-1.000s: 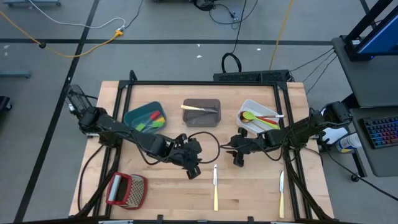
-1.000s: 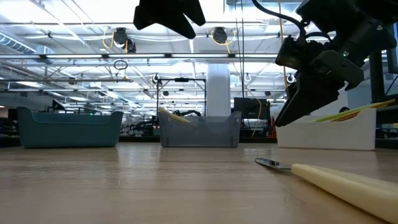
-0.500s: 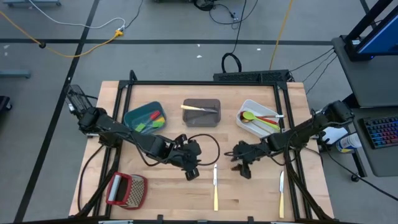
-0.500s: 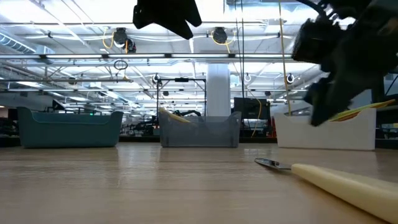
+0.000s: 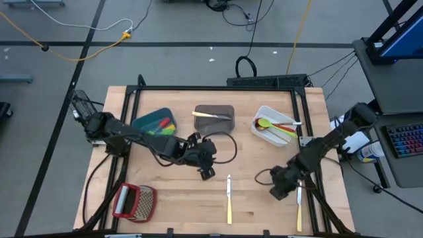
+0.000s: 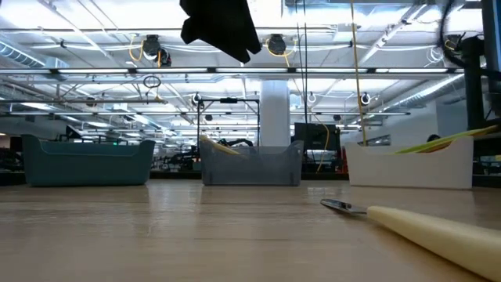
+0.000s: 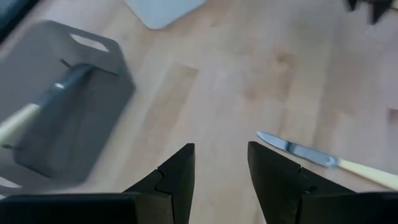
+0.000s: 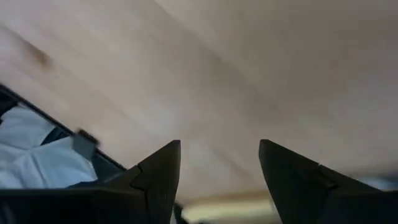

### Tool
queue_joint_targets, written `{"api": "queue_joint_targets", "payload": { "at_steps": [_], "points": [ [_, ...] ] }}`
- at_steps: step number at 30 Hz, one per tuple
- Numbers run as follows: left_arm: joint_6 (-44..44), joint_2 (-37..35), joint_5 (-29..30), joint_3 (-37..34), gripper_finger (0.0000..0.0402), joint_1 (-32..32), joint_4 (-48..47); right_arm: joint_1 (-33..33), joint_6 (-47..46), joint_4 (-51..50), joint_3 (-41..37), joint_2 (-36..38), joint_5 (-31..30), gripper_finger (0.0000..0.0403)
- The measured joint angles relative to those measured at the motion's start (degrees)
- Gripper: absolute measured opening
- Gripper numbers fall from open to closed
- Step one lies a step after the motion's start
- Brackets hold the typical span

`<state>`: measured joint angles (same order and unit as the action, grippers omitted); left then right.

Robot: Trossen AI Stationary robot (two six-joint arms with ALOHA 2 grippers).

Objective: Pick & Place Kitchen Items
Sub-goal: Put the right yellow table knife into the black bin

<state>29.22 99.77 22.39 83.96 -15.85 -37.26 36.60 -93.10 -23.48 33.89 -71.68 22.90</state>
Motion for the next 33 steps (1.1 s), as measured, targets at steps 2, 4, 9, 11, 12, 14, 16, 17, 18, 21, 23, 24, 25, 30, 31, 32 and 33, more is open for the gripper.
{"api": "queue_joint_targets", "payload": {
  "at_steps": [2,4,9,11,12,14,16,17,18,21,23,24,25,30,31,32,33],
  "points": [
    [-1.3,0.0,0.9,0.0,0.0152,0.8,0.1,2.6,-6.4,-0.1,0.0,0.0,1.4,0.021],
    [-2.9,0.0,1.2,0.0,0.0152,1.7,0.1,4.6,-12.6,-0.1,0.0,0.0,1.4,0.021],
    [-6.0,0.0,1.3,0.0,0.0152,3.7,1.0,9.8,-26.5,0.0,0.0,0.0,2.5,0.021],
    [-7.0,0.0,1.3,0.0,0.0152,4.3,1.1,11.8,-32.4,0.1,0.0,0.0,5.0,0.021],
    [-7.4,0.0,1.3,0.0,0.0152,4.7,1.1,12.8,-35.2,0.0,0.0,0.0,6.1,0.021],
    [-8.1,0.0,1.3,0.0,0.0152,5.4,1.1,14.9,-40.3,0.4,0.0,0.0,7.0,0.021],
    [-8.5,0.0,1.3,0.0,0.0152,6.0,1.1,16.2,-43.2,1.5,0.0,-0.1,6.7,0.021],
    [-8.6,0.0,1.3,0.0,0.0152,6.3,1.1,16.5,-43.7,2.4,0.0,-0.6,6.7,0.021],
    [-8.9,0.0,1.4,0.0,0.0152,6.7,1.2,16.7,-43.8,3.2,0.0,-1.2,7.0,0.021],
    [-10.0,0.0,1.4,0.0,0.0152,7.4,1.2,16.6,-43.1,4.0,0.1,-3.4,7.0,0.021],
    [-10.1,0.0,1.4,0.0,0.0152,8.0,1.3,16.6,-42.7,4.7,0.1,-4.6,7.8,0.021],
    [-10.1,0.0,1.4,0.0,0.0152,8.2,1.3,16.6,-42.9,4.8,0.1,-5.0,8.7,0.021],
    [-10.1,0.0,1.4,0.0,0.0152,8.4,1.4,16.6,-43.3,4.6,0.2,-5.6,9.6,0.021],
    [-10.0,0.0,1.4,0.0,0.0152,9.0,1.4,16.6,-43.1,3.6,0.2,-6.7,8.5,0.0209],
    [-10.0,0.0,1.4,0.0,0.0152,9.0,1.4,16.6,-42.7,3.4,0.2,-6.8,8.2,0.0209],
    [-10.0,0.0,1.4,0.0,0.0152,9.0,1.4,16.6,-42.4,3.1,0.2,-6.8,7.8,0.021],
    [-10.0,0.0,1.4,0.0,0.0152,9.0,1.4,16.6,-42.3,2.5,0.2,-6.8,7.5,0.021]
  ]
}}
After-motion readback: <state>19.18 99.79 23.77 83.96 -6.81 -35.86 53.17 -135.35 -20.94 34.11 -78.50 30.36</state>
